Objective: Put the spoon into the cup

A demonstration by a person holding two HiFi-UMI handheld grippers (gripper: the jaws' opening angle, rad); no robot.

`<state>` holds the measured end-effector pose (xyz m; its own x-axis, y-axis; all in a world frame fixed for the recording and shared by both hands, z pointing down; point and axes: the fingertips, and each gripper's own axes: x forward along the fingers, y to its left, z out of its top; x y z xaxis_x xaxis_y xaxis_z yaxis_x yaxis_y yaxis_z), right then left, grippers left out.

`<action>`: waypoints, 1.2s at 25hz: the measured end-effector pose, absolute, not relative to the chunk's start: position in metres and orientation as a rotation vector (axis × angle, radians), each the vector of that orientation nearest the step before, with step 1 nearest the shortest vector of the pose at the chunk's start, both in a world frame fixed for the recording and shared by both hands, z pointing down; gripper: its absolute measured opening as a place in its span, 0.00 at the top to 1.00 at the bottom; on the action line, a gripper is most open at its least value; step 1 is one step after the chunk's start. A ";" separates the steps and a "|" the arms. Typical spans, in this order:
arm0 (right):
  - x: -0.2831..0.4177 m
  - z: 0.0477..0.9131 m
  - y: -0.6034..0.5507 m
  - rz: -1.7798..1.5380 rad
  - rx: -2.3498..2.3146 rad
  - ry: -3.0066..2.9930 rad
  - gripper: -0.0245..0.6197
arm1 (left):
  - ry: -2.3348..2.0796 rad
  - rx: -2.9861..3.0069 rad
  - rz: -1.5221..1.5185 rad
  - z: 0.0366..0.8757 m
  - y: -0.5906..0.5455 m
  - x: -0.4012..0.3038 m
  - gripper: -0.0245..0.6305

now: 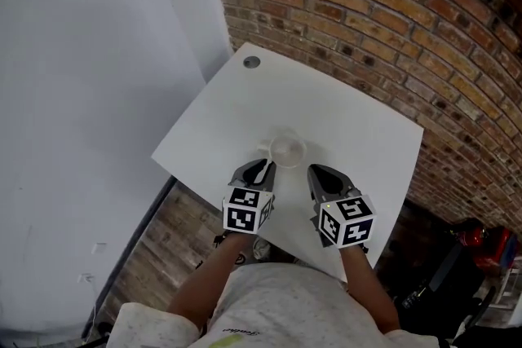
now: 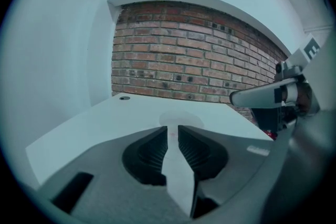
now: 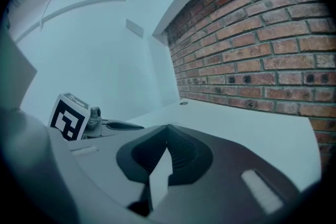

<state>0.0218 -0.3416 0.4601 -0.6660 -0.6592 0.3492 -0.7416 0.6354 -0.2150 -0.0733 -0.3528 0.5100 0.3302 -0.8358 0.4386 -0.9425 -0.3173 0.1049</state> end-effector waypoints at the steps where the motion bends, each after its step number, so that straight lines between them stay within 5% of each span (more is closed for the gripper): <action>1: 0.022 0.459 -0.340 0.501 1.135 -2.625 0.95 | -1.592 2.259 0.428 0.507 -0.351 -0.073 0.86; 30: 0.039 0.439 -0.310 0.422 1.027 -2.715 0.95 | -1.733 2.275 0.242 0.451 -0.302 -0.054 0.96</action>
<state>0.0393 -0.3100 0.4386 -0.7358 -0.6112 0.2915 -0.6709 0.7166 -0.1911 -0.0541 -0.3022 0.4513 0.2701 -0.9171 0.2931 -0.9624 -0.2476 0.1121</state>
